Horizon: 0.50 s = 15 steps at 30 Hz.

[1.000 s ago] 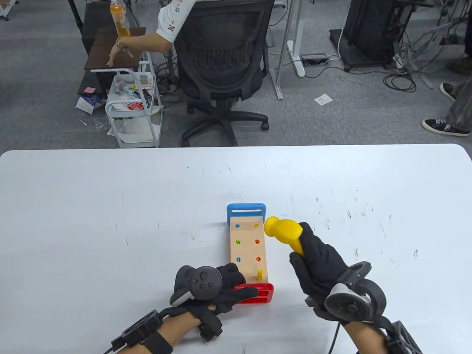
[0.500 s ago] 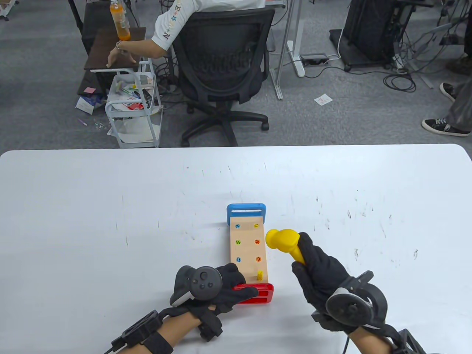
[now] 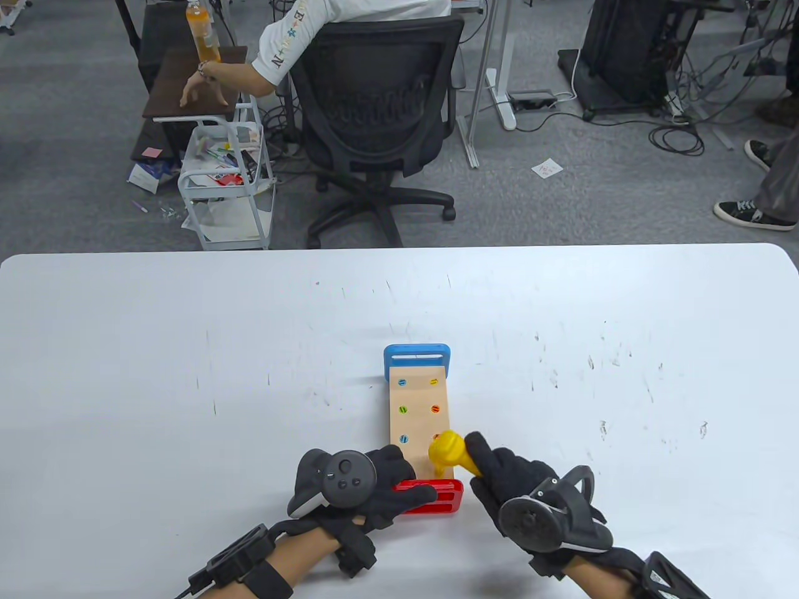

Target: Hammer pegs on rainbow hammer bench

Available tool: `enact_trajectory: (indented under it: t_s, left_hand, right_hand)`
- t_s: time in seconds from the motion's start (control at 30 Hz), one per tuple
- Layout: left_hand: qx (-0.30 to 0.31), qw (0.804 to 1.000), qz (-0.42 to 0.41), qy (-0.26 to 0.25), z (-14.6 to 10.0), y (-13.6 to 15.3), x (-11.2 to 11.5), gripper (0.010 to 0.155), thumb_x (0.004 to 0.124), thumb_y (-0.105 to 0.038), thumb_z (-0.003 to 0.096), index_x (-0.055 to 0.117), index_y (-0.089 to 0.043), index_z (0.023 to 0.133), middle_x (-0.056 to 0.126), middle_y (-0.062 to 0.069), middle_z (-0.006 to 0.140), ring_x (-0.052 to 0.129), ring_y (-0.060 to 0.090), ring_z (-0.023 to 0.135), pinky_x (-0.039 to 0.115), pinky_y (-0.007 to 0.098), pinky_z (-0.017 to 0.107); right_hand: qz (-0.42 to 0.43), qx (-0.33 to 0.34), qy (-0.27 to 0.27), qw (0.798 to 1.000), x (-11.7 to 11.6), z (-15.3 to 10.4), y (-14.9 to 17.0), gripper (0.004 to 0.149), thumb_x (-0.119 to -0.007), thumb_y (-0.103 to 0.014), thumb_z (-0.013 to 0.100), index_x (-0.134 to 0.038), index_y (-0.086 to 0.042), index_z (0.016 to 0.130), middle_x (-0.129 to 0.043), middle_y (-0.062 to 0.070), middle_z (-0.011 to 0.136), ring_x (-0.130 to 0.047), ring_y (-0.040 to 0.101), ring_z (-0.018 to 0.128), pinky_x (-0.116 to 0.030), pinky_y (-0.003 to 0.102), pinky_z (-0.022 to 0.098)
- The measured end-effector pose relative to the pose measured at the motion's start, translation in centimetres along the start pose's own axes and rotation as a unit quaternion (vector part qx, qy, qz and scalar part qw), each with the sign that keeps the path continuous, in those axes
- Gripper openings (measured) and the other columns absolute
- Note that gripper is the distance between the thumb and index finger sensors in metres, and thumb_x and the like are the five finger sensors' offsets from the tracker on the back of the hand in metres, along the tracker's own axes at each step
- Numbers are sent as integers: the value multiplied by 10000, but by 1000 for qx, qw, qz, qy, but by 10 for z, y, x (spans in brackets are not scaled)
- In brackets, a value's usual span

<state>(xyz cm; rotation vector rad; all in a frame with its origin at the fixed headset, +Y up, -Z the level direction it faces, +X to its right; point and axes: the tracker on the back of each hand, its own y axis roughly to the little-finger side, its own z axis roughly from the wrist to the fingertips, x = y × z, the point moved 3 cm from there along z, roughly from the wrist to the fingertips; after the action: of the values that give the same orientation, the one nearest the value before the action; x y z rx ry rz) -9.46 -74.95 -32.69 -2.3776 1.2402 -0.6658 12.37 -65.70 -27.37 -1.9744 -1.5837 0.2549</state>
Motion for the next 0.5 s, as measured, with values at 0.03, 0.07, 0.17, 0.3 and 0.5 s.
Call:
enact_trajectory:
  t_s: [0.03,0.07,0.17,0.3,0.5]
  left_hand:
    - [0,1000,0,0,0,0,0,594,652,-782,445,911,-268,589,830,0,723,962,274,547,773,594,627]
    - [0,1000,0,0,0,0,0,593,651,-782,446,910,-269,590,829,0,723,962,273,548,774,593,627]
    - [0,1000,0,0,0,0,0,593,651,-781,447,910,-267,590,830,-2,724,962,274,548,773,595,627]
    - [0,1000,0,-1,0,0,0,594,652,-782,447,910,-267,590,829,0,724,961,274,547,772,594,627]
    - [0,1000,1,0,0,0,0,593,652,-781,447,910,-266,590,830,-1,723,961,276,548,773,595,627]
  right_hand:
    - [14,-8,31,999,11,0,4,655,-584,-308,609,-363,18,1133,-810,233,893,-964,235,436,-855,524,454]
    - [34,-7,74,997,21,0,6,657,-589,-304,607,-364,26,1130,-807,244,893,-966,250,441,-850,536,455]
    - [52,-5,132,990,39,-2,9,663,-582,-304,610,-332,21,1131,-777,248,922,-960,278,486,-830,558,484]
    - [55,31,170,983,40,-10,4,671,-555,-310,611,-273,12,1127,-737,236,950,-950,267,520,-826,549,507]
    - [-4,5,-201,980,-58,-2,-1,654,-565,-307,607,-335,-1,1137,-820,242,904,-975,221,410,-872,516,445]
